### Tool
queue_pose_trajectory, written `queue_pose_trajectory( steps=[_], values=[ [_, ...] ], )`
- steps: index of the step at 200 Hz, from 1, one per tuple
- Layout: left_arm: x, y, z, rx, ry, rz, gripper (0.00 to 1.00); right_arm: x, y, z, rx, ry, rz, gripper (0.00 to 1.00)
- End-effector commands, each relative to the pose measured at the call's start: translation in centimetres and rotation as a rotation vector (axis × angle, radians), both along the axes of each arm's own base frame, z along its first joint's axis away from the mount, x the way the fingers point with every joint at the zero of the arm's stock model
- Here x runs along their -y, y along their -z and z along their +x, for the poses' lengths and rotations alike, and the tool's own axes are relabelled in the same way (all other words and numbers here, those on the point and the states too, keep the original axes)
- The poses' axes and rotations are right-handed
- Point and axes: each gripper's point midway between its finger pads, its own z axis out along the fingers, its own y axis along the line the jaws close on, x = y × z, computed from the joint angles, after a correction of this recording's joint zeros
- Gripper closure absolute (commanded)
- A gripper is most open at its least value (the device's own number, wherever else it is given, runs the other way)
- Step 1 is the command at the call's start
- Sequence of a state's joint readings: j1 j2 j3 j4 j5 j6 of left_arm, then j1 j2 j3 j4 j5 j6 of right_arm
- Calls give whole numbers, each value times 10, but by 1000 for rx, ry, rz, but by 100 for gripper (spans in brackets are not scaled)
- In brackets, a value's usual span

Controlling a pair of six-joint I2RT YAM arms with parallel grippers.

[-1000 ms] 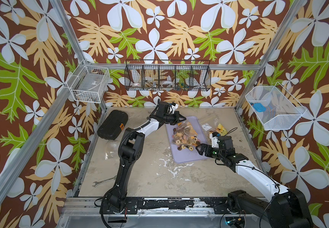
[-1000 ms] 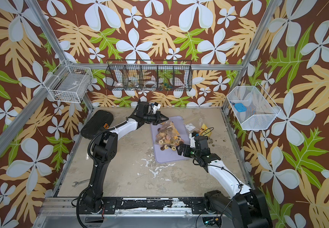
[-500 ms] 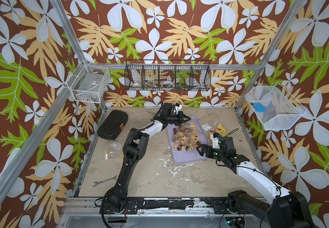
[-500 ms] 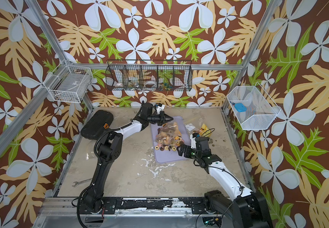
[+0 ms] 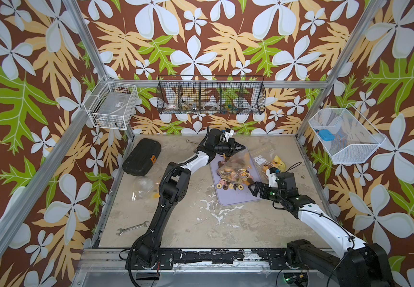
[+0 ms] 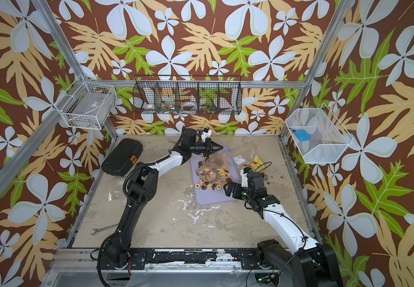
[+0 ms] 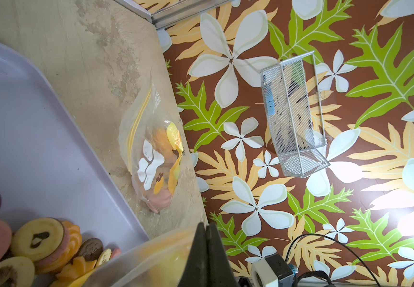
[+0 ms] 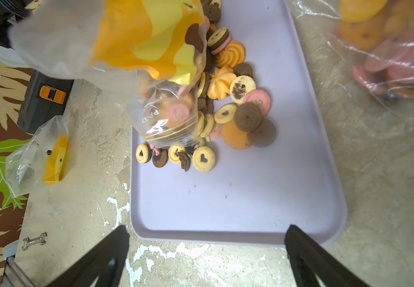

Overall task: Pour cookies out of the ziploc bag
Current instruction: 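Pour the cookies out of the ziploc bag onto the tray.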

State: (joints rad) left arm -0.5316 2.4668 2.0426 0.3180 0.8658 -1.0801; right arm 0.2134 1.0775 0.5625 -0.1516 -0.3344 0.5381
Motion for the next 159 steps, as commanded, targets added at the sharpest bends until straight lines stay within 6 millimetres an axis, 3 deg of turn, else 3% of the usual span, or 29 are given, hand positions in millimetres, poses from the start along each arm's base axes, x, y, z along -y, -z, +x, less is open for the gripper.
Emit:
queue_pose_trajectory(
  steps=[1, 70, 126, 159],
  values=[
    [5, -15, 0, 34, 11, -37, 100, 1, -1, 0, 8, -4, -5, 0],
    [7, -13, 0, 36, 8, 5, 100, 1, -2, 0, 8, -4, -2, 0],
    [-3, 14, 6, 72, -38, 193, 100, 1, -2, 1, 9, -5, 0, 0],
    [-4, 12, 9, 114, -45, 240, 100, 1, -2, 1, 6, -6, 2, 0]
  ],
)
